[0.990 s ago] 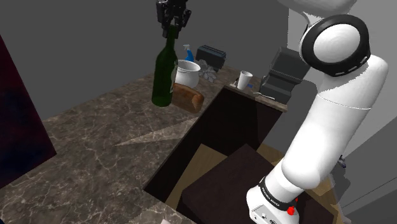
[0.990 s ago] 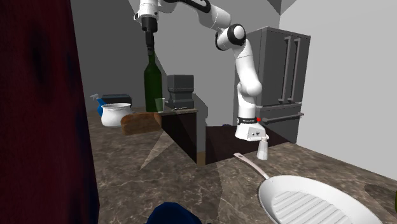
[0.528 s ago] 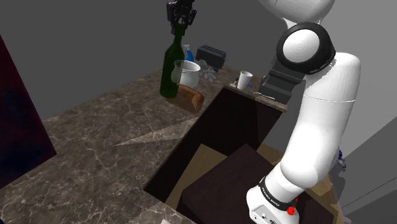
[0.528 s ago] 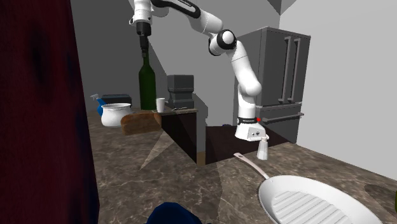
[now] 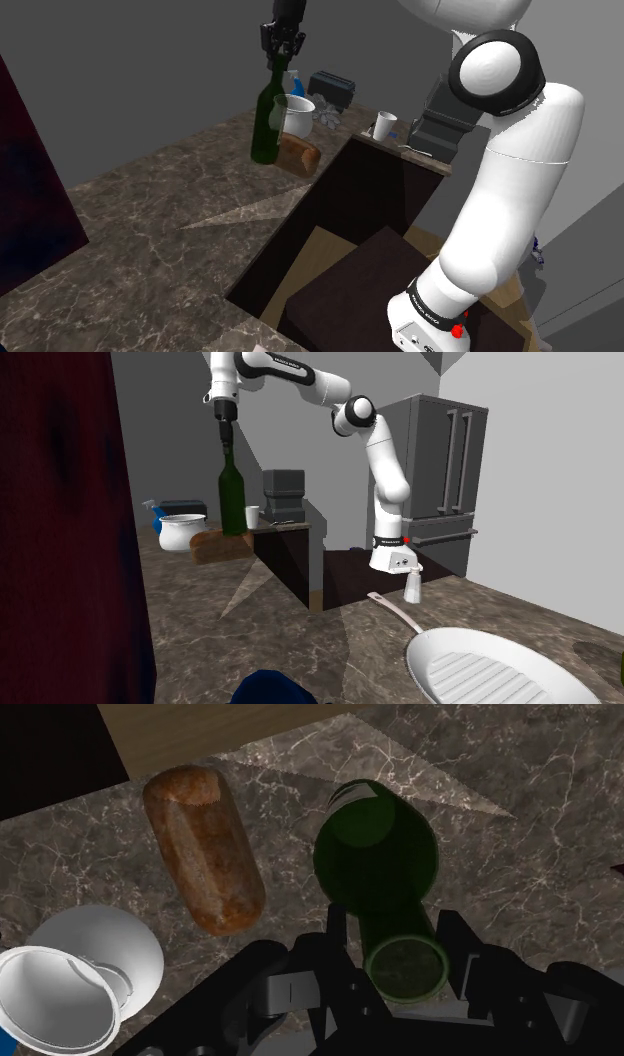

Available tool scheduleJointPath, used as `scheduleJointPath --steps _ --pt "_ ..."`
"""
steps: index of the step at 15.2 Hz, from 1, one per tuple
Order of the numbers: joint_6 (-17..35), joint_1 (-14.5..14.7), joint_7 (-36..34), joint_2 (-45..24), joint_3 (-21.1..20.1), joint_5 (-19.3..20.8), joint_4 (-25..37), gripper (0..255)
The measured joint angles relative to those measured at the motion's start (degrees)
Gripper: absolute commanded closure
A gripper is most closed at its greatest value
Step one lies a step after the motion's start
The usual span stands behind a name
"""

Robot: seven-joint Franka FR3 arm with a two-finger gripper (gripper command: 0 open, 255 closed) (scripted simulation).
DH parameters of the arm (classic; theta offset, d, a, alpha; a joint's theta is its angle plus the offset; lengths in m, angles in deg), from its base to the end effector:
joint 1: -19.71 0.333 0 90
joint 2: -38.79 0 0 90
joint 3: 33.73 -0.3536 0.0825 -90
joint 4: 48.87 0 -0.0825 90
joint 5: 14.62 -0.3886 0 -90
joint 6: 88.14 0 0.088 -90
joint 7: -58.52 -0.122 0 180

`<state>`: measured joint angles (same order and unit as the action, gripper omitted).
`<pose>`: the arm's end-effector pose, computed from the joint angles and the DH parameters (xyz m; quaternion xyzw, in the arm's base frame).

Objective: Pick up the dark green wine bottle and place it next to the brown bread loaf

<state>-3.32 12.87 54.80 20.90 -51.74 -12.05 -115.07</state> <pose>0.6461 0.0811 0.6529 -0.9981 -0.0549 -0.0102 0.0267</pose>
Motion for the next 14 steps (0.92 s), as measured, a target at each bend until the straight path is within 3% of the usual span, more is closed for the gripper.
scheduleJointPath --steps 14 --pt "12.7 -1.6 1.2 4.0 0.3 -1.3 -16.6 255"
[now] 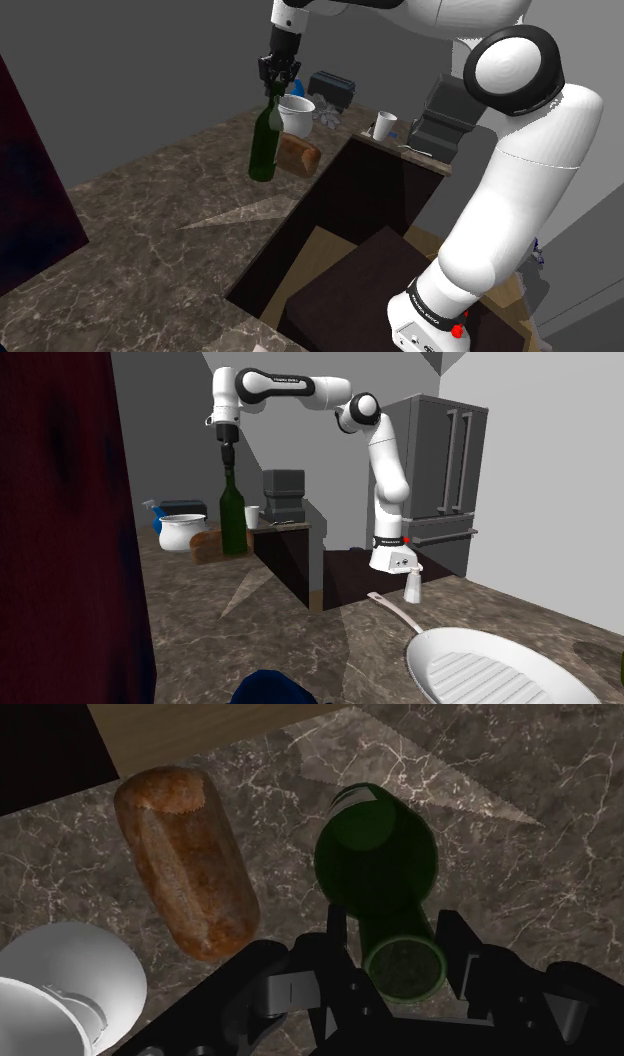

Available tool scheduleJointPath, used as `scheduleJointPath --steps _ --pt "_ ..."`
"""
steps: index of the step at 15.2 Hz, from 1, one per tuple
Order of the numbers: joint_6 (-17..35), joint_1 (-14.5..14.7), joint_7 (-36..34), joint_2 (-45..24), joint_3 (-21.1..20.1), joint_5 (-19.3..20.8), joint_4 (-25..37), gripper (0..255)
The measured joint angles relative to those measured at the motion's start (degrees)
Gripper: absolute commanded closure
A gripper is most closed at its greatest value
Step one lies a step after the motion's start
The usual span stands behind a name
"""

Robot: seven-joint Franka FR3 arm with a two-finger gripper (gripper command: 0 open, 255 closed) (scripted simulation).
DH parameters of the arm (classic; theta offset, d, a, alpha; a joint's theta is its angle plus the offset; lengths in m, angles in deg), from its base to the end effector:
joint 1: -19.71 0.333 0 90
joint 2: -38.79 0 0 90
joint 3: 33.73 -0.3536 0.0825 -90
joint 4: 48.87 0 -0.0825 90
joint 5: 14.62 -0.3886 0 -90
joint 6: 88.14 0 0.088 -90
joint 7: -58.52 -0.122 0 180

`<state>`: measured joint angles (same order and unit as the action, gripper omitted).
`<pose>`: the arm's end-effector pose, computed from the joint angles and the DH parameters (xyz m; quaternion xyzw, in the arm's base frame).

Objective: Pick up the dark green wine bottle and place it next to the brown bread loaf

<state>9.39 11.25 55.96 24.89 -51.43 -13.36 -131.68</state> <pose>0.6432 0.0784 0.5786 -0.9981 -0.0548 -0.0101 0.0268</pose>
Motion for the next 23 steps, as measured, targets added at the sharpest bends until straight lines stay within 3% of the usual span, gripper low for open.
scheduleJointPath --steps 15,21,22,23 --pt "11.8 -0.3 0.2 0.0 0.2 0.0 -11.8 255" --pt "12.6 -0.3 0.2 0.0 0.2 0.0 -12.6 255" --pt "12.6 -0.3 0.2 0.0 0.2 0.0 -12.6 0" --pt "12.6 -0.3 0.2 0.0 0.2 0.0 -12.6 0"
